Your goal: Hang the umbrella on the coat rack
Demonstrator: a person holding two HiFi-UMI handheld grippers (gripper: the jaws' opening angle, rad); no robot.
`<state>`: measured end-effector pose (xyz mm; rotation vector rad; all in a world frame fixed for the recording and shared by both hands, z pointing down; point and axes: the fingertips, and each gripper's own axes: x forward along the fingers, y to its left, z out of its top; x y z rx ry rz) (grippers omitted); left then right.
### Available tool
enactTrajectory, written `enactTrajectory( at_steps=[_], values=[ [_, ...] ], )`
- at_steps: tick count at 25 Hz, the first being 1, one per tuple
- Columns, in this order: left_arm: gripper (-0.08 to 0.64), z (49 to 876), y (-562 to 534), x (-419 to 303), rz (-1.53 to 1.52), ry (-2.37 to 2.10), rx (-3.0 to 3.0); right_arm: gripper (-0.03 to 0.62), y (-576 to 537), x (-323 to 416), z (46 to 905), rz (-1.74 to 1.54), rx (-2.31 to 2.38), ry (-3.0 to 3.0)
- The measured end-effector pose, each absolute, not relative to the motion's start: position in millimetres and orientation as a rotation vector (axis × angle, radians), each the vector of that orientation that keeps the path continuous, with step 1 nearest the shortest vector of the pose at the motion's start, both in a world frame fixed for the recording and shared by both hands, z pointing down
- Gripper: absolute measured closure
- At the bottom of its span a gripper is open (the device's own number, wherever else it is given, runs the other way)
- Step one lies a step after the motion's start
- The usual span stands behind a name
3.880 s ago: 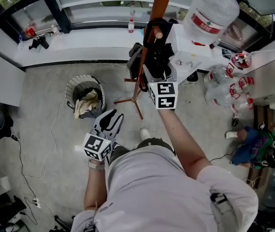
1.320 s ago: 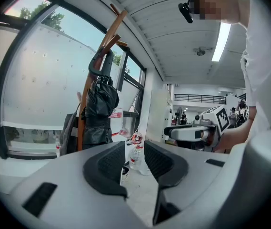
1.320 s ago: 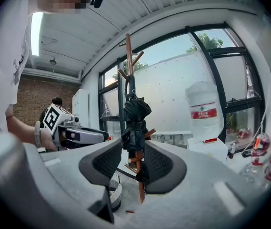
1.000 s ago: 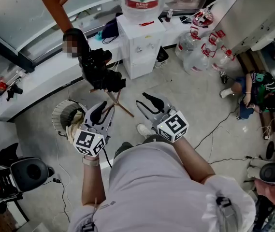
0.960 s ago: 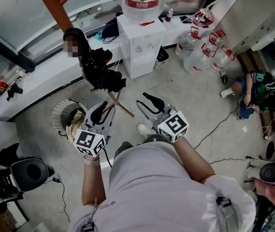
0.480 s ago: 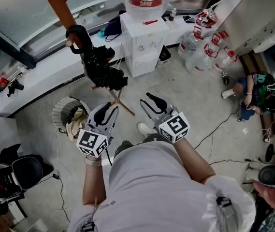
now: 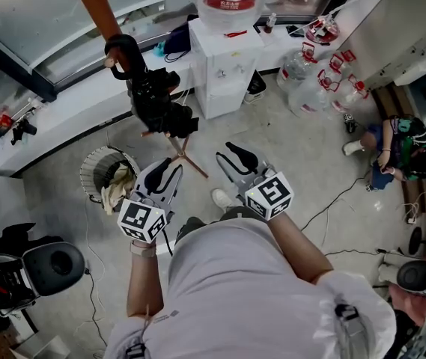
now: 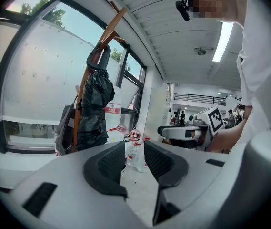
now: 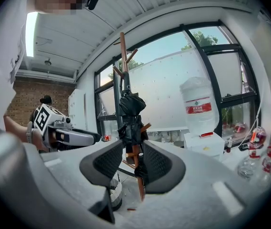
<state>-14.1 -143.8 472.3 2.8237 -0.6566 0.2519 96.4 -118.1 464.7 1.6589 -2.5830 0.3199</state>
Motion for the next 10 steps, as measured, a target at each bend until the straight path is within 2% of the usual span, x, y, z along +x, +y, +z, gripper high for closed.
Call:
enactTrajectory(
  at_steps=[10],
  values=[
    [0.453,475.8,-141.3,-20.1,0.249,-0.68,2.812,0.454,-117.9,91.4,467.2,0.327,1.629,-2.591]
  ],
)
